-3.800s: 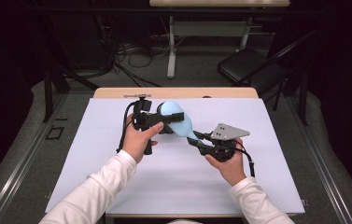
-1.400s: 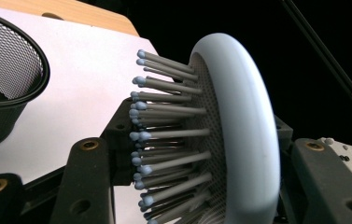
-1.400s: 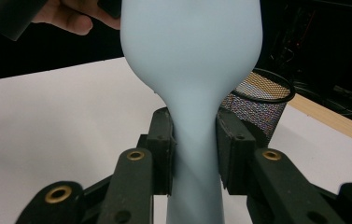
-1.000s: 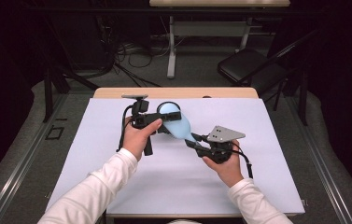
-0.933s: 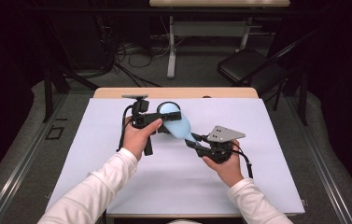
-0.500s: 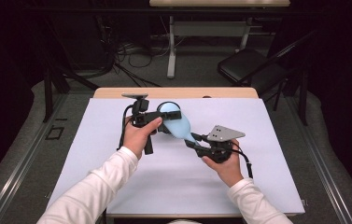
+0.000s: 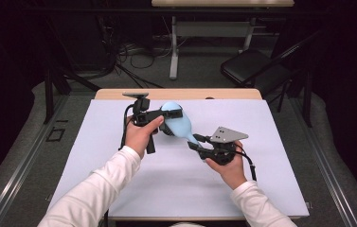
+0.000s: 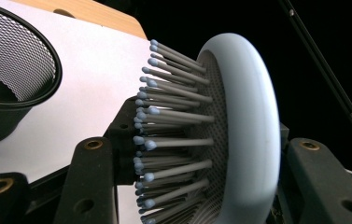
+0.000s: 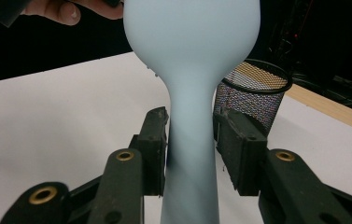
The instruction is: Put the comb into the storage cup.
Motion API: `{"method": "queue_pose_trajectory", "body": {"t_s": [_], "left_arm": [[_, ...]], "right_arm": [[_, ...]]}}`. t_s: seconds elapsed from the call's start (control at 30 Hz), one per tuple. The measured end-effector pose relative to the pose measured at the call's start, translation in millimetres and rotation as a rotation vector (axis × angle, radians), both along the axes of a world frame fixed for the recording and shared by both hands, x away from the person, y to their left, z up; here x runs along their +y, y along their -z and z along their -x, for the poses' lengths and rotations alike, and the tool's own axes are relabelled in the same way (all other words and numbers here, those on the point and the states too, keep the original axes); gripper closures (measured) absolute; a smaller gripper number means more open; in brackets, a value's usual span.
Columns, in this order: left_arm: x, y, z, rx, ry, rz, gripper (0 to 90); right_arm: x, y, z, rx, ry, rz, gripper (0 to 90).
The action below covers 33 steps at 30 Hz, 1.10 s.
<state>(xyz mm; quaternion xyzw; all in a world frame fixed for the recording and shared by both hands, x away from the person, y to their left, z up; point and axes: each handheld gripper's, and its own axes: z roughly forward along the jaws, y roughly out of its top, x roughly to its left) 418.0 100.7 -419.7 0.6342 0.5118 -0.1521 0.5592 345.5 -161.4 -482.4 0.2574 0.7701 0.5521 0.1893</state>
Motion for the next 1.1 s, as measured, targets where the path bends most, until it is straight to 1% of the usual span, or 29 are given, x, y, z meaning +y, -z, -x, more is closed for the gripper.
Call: {"method": "queue_pose_trajectory", "body": {"t_s": [0.27,0.57,0.73,0.8,0.87,0.97,1.1], "left_arm": [[3.9,0.5,-3.1,-0.003,-0.023,-0.01,48.4],[9.5,1.2,-7.0,-0.004,-0.047,-0.013,48.4],[12.0,1.3,-8.5,-0.009,-0.058,-0.018,48.4],[13.2,1.3,-9.1,-0.008,-0.063,-0.021,48.5],[14.3,1.3,-9.8,-0.009,-0.067,-0.023,48.4],[16.0,1.2,-10.7,-0.011,-0.077,-0.021,48.4],[19.1,0.5,-11.1,-0.018,-0.091,-0.028,48.4]], "right_arm": [[0.7,1.0,-0.7,0.011,0.008,0.003,57.1],[1.8,2.9,-3.5,0.051,-0.006,-0.021,47.3],[1.9,3.5,-5.2,0.064,0.007,-0.022,43.5],[1.4,2.8,-5.5,0.068,0.019,-0.018,43.1],[1.3,2.0,-6.2,0.079,0.034,-0.006,40.9],[2.2,0.9,-7.4,0.089,0.037,0.021,40.4],[3.0,0.4,-9.1,0.102,0.04,0.042,40.3]]}}
